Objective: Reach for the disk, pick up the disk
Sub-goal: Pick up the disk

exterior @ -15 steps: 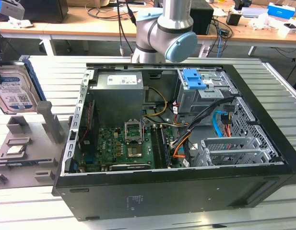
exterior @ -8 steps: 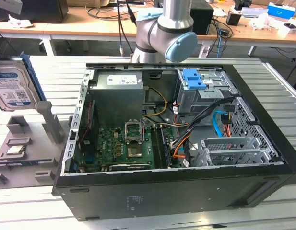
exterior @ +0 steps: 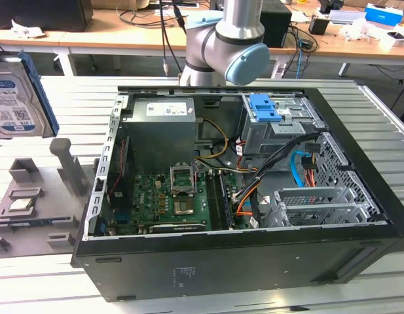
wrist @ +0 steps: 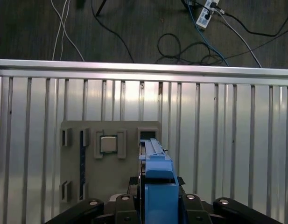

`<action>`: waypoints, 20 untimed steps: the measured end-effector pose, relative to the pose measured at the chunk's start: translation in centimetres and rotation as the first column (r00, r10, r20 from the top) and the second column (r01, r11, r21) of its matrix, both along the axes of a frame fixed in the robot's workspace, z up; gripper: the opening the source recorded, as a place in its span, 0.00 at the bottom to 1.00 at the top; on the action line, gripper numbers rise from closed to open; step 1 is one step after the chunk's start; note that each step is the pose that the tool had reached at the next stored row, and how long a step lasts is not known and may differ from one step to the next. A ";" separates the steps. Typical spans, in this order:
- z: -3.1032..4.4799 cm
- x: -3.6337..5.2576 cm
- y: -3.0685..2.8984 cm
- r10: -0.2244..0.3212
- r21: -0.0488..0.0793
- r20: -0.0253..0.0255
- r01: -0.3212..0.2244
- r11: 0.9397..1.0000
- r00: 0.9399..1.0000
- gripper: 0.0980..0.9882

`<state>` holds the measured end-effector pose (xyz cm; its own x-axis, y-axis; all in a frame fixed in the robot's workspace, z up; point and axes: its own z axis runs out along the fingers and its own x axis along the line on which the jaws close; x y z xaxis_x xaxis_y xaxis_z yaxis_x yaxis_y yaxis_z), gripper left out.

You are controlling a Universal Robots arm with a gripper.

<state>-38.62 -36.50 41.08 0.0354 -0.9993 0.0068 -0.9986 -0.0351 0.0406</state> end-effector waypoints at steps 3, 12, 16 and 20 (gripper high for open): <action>0.72 0.00 0.01 0.000 0.000 0.000 0.000 1.000 1.000 0.30; 2.46 0.02 0.02 0.000 -0.001 0.000 0.000 1.000 1.000 0.30; 3.45 0.03 0.03 0.000 -0.001 0.000 0.000 1.000 1.000 0.30; 4.39 0.03 0.04 0.000 -0.001 0.000 0.000 1.000 1.000 0.30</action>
<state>-38.58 -36.46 45.47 0.0354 -0.9993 0.0081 -0.9986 -0.0350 0.0406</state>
